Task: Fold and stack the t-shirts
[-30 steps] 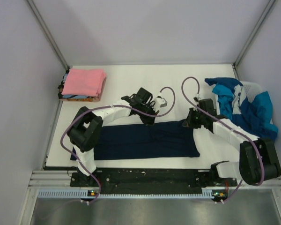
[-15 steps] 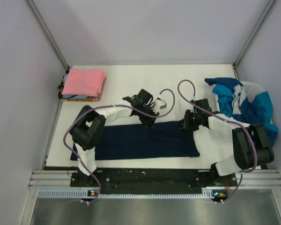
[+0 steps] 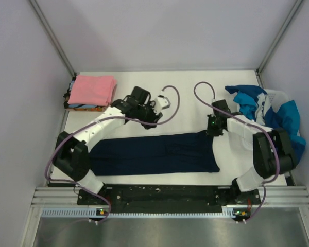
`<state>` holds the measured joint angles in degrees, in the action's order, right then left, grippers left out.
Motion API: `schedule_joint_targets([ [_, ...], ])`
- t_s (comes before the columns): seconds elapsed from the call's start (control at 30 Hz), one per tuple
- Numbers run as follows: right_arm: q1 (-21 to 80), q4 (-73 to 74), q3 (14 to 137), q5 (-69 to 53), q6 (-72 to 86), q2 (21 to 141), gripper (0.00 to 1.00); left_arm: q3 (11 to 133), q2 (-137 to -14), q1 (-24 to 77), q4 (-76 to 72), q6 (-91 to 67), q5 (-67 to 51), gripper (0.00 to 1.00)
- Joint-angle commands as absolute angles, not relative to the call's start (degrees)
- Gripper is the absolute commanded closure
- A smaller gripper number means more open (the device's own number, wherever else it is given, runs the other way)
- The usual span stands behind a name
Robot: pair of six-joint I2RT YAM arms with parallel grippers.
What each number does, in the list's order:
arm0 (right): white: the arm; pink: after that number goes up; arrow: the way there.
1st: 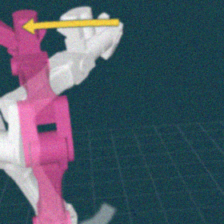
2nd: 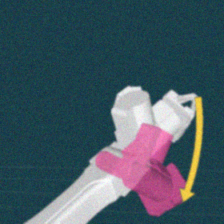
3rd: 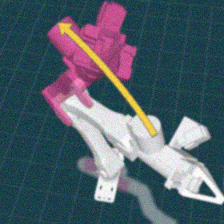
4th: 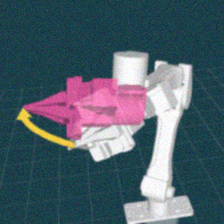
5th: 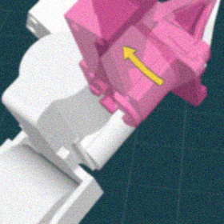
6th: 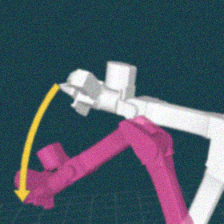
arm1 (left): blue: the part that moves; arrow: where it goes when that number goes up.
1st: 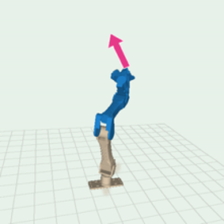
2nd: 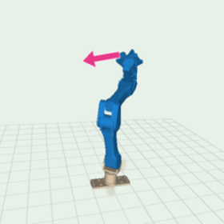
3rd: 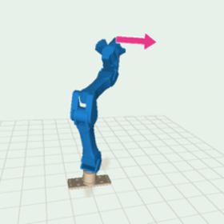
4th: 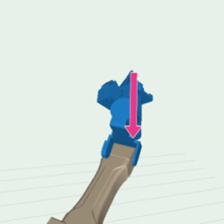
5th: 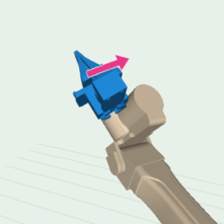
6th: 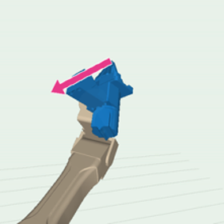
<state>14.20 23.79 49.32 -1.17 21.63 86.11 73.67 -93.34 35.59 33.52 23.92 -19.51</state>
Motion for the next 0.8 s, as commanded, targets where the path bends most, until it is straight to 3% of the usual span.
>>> schedule_joint_targets([
  [0.0, 14.33, 26.19, 51.85, -3.16, 21.88, 93.68, 0.94, 71.37, -87.9, 24.64, 39.36, 27.42, -19.51, 0.63],
  [0.17, 13.19, 28.3, 60.71, -1.59, 19.61, 103.16, 0.96, 66.37, -81.58, 10.74, 40.96, 30.67, -18.64, 0.85],
  [0.33, 9.67, 32.95, 85.46, -3.6, 18.02, 118.18, 0.98, 58.9, -74.98, 3.61, 40.17, 35.58, -13.81, 0.86],
  [0.47, 9.14, 43.99, 119.88, -7.55, 17.06, 138.19, 0.98, 55.64, -72.95, 2.02, 41.74, 38.4, -13.8, 0.85],
  [0.5, 9.14, 48.64, 135.54, -7.82, 16.96, 145.73, 0.96, 55.29, -73.21, 1.93, 42.53, 38.93, -13.62, 0.84],
  [0.57, 9.05, 56.14, 153.82, -8.96, 16.26, 152.03, 0.88, 54.32, -73.56, 1.67, 43.5, 39.9, -12.14, 0.84],
  [0.63, 9.14, 54.86, 152.26, -8.97, 15.13, 148.48, 0.78, 52.66, -73.3, 1.06, 43.42, 40.86, -10.82, 0.83],
  [0.77, 9.05, 44.58, 128.11, -5.81, 11.61, 130.12, 0.65, 49.49, -74.17, 0.79, 41.76, 42.28, -10.2, 0.8],
])
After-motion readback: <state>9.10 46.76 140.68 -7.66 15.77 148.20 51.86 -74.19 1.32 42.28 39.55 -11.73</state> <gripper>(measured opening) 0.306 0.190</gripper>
